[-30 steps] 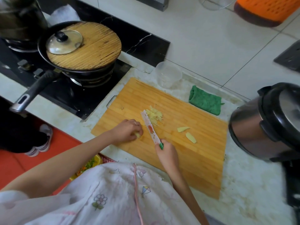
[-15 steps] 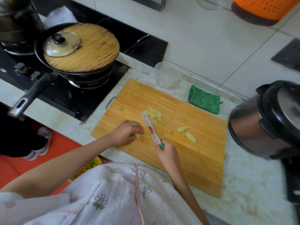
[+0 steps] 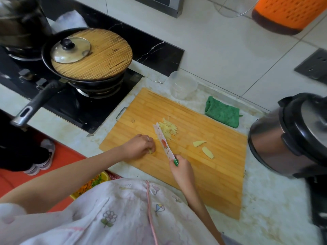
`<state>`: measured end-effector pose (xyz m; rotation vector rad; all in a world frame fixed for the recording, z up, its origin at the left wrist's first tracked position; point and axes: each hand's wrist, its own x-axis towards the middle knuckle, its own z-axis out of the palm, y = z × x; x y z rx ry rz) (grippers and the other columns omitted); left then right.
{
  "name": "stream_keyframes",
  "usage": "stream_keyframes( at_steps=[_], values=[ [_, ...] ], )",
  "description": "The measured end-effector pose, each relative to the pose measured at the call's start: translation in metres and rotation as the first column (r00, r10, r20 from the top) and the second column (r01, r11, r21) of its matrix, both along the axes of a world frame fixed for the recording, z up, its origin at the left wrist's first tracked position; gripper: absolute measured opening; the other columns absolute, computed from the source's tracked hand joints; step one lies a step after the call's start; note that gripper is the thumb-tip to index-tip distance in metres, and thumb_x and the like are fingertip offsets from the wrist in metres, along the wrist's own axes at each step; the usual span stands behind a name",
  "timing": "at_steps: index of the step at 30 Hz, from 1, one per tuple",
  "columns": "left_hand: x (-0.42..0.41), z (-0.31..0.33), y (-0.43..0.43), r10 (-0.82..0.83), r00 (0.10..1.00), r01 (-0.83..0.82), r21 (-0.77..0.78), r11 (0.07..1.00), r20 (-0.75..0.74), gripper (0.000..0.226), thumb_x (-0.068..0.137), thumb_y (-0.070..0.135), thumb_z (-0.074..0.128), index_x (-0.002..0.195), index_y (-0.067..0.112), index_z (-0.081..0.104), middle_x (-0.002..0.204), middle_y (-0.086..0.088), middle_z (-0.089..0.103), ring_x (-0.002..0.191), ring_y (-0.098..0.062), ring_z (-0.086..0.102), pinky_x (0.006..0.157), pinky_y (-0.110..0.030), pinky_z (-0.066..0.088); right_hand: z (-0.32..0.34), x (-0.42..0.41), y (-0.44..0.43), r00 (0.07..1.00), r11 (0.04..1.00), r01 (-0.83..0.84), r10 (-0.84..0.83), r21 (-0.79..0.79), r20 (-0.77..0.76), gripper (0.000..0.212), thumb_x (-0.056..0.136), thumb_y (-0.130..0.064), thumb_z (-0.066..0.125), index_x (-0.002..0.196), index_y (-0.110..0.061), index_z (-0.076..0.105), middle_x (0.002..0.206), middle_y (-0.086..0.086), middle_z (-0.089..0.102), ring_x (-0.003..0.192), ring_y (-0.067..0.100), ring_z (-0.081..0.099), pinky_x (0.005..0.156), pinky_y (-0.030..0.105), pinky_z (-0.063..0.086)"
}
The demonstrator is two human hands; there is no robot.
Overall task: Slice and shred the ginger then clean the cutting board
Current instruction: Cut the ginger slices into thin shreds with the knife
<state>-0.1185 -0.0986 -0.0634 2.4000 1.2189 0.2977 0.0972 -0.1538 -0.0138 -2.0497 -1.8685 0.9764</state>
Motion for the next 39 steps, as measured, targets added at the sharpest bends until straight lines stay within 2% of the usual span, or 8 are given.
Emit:
stream_keyframes(
  at_steps=[4, 8, 17, 21, 24, 27, 32, 39],
  values=[
    [-0.004, -0.009, -0.006, 0.026, 0.985, -0.035, 0.050, 0.998, 0.171, 0.021, 0.078, 0.001, 0.071, 0.092, 0.016, 0.072, 0.096, 0.003, 0.068, 0.091, -0.018, 0.062, 0.082, -0.042, 0.050, 0.001, 0.001, -0.001, 1.000, 1.000, -0.020, 0.020, 0.019, 0.024, 0.023, 0.095, -0.028, 0.047, 0.108, -0.020, 0.064, 0.069, 0.003, 0.064, 0.046, 0.013, 0.042, 0.043, 0.026, 0.027],
    [-0.002, -0.009, -0.013, 0.128, 0.945, -0.151, 0.055, 0.987, 0.300, 0.032, 0.068, 0.004, 0.080, 0.097, 0.014, 0.073, 0.108, -0.001, 0.067, 0.102, -0.014, 0.055, 0.096, -0.032, 0.039, 0.001, -0.002, -0.004, 1.000, 0.998, -0.023, 0.024, 0.060, -0.015, 0.034, 0.096, -0.030, 0.047, 0.126, -0.021, 0.059, 0.073, -0.003, 0.063, 0.044, 0.005, 0.039, 0.041, 0.019, 0.024],
    [0.000, -0.011, -0.025, 0.306, 0.935, -0.344, 0.245, 0.907, 0.179, 0.026, 0.066, 0.019, 0.086, 0.087, 0.012, 0.072, 0.093, -0.004, 0.069, 0.083, -0.025, 0.067, 0.064, -0.032, 0.057, 0.009, -0.008, 0.003, 0.993, 0.995, -0.100, 0.099, 0.019, 0.057, 0.038, 0.097, -0.030, 0.045, 0.134, -0.026, 0.052, 0.059, -0.009, 0.054, 0.041, 0.005, 0.036, 0.038, 0.018, 0.020],
    [0.010, -0.017, -0.025, 0.363, 0.908, -0.410, 0.262, 0.874, 0.212, 0.014, 0.081, 0.025, 0.071, 0.088, 0.012, 0.071, 0.091, -0.003, 0.067, 0.082, -0.025, 0.065, 0.057, -0.030, 0.055, 0.016, -0.009, 0.006, 0.970, 0.976, -0.217, 0.216, 0.003, 0.109, 0.038, 0.097, -0.026, 0.046, 0.133, -0.031, 0.053, 0.063, -0.007, 0.056, 0.045, 0.008, 0.038, 0.041, 0.021, 0.024],
    [0.014, -0.024, -0.031, 0.348, 0.907, -0.407, 0.281, 0.869, 0.238, 0.030, 0.089, 0.031, 0.048, 0.086, 0.011, 0.070, 0.092, -0.001, 0.067, 0.082, -0.023, 0.063, 0.058, -0.029, 0.053, 0.017, -0.008, 0.010, 0.933, 0.944, -0.327, 0.330, -0.044, 0.145, 0.038, 0.095, -0.021, 0.046, 0.131, -0.027, 0.054, 0.076, 0.003, 0.064, 0.058, 0.018, 0.046, 0.049, 0.029, 0.032],
    [0.010, -0.032, -0.031, 0.313, 0.918, -0.384, 0.355, 0.852, 0.242, 0.027, 0.091, 0.028, 0.051, 0.085, 0.012, 0.072, 0.091, 0.001, 0.069, 0.084, -0.021, 0.061, 0.074, -0.031, 0.048, 0.020, -0.005, 0.014, 0.900, 0.904, -0.415, 0.425, -0.102, 0.099, 0.023, 0.093, -0.016, 0.044, 0.109, -0.012, 0.059, 0.061, 0.005, 0.048, 0.063, 0.032, 0.049, 0.049, 0.036, 0.034],
    [0.007, -0.036, -0.037, 0.293, 0.911, -0.393, 0.396, 0.830, 0.289, 0.035, 0.099, 0.030, 0.044, 0.091, 0.013, 0.074, 0.099, 0.000, 0.070, 0.085, -0.020, 0.064, 0.072, -0.028, 0.049, 0.022, -0.007, 0.008, 0.894, 0.910, -0.412, 0.396, 0.039, 0.210, 0.057, 0.094, -0.018, 0.043, 0.147, -0.035, 0.029, 0.052, -0.007, 0.033, 0.046, 0.014, 0.033, 0.042, 0.025, 0.020],
    [0.008, -0.038, -0.039, 0.364, 0.892, -0.451, 0.463, 0.763, 0.269, 0.038, 0.101, 0.032, 0.039, 0.096, 0.018, 0.074, 0.102, 0.000, 0.069, 0.096, -0.015, 0.056, 0.082, -0.030, 0.040, 0.024, -0.015, 0.009, 0.867, 0.899, -0.437, 0.419, 0.009, 0.269, 0.046, 0.097, -0.020, 0.040, 0.141, -0.034, 0.039, 0.083, 0.009, 0.065, 0.070, 0.027, 0.058, 0.051, 0.028, 0.029]
  ],
)
